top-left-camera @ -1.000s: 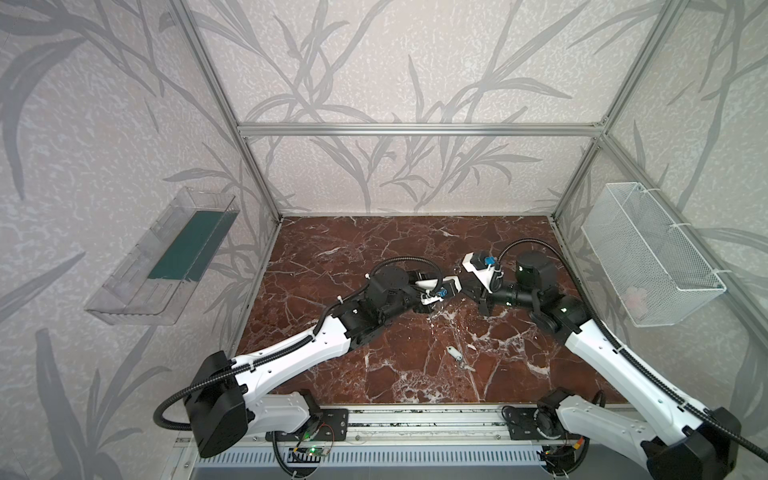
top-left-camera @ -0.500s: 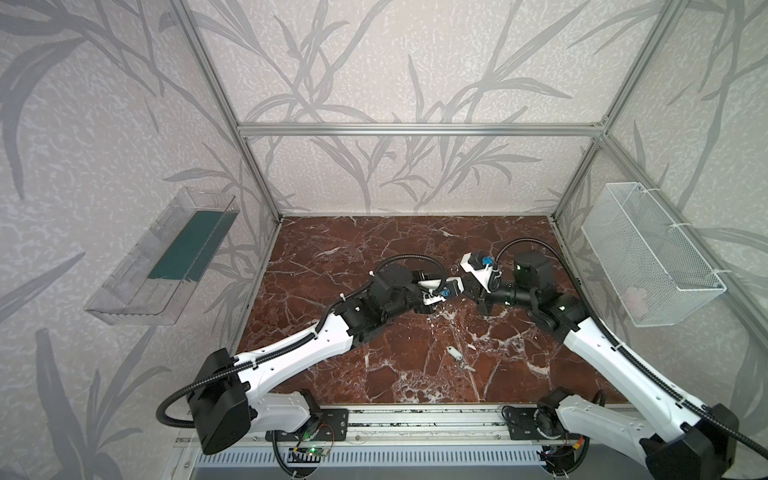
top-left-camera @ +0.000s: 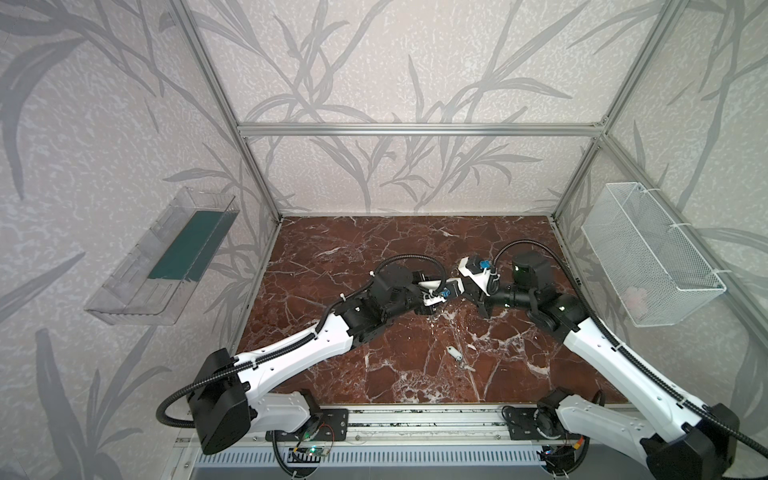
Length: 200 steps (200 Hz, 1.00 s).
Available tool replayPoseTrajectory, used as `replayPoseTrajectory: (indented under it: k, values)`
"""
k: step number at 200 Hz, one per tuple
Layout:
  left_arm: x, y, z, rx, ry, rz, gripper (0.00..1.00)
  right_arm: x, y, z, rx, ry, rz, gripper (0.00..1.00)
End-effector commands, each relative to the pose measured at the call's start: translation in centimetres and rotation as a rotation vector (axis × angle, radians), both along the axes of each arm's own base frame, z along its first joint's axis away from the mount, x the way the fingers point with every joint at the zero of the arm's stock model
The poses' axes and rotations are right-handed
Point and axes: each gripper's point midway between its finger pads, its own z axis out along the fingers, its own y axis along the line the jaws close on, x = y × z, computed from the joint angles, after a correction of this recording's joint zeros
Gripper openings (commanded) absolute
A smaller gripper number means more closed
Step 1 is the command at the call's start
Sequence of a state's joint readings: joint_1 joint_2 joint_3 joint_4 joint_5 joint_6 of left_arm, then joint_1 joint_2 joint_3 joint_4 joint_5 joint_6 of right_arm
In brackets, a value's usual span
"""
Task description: Put the keys on the keyring
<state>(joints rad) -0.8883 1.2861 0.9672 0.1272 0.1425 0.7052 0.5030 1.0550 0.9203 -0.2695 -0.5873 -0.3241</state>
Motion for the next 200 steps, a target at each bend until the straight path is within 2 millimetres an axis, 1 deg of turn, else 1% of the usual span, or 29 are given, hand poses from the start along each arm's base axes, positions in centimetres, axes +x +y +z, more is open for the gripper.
replayPoseTrajectory:
  k: [1, 28, 66, 92, 110, 126, 136, 146, 163, 200]
  values:
    - [-0.6, -0.5, 1.2, -0.026, -0.006, -0.041, 0.22, -0.4, 0.4, 1.4, 0.006, -0.049, 0.033, 0.00]
    - [-0.9, -0.6, 0.6, -0.013, 0.014, -0.057, 0.20, -0.5, 0.4, 1.5, -0.001, -0.072, 0.043, 0.00]
    - [-1.1, -0.6, 0.1, 0.004, 0.023, -0.065, 0.11, -0.7, 0.4, 1.4, -0.006, -0.086, 0.051, 0.00]
    - [-1.2, -0.7, 0.0, 0.008, 0.027, -0.077, 0.00, -0.7, 0.4, 1.5, 0.002, -0.086, 0.050, 0.00]
    - [-1.4, -0.7, 0.2, 0.001, 0.034, -0.082, 0.00, -0.5, 0.2, 1.4, 0.002, -0.092, 0.030, 0.00]
    - [-1.6, -0.6, 0.4, -0.017, 0.051, -0.087, 0.00, -0.4, -0.1, 1.4, 0.010, -0.111, 0.007, 0.08]
    - [-1.6, -0.4, 0.7, -0.044, 0.072, -0.090, 0.00, -0.3, -0.3, 1.1, 0.016, -0.122, -0.008, 0.18]
    - [-1.7, -0.2, 1.2, -0.082, 0.093, -0.096, 0.00, -0.3, -0.4, 0.8, 0.027, -0.135, -0.015, 0.24]
    - [-1.8, 0.2, 1.6, -0.125, 0.131, -0.111, 0.00, -0.4, -0.5, 0.6, 0.056, -0.152, -0.021, 0.26]
    - [-2.0, 0.5, 2.2, -0.195, 0.178, -0.143, 0.00, -0.7, -0.2, 0.5, 0.081, -0.163, 0.001, 0.26]
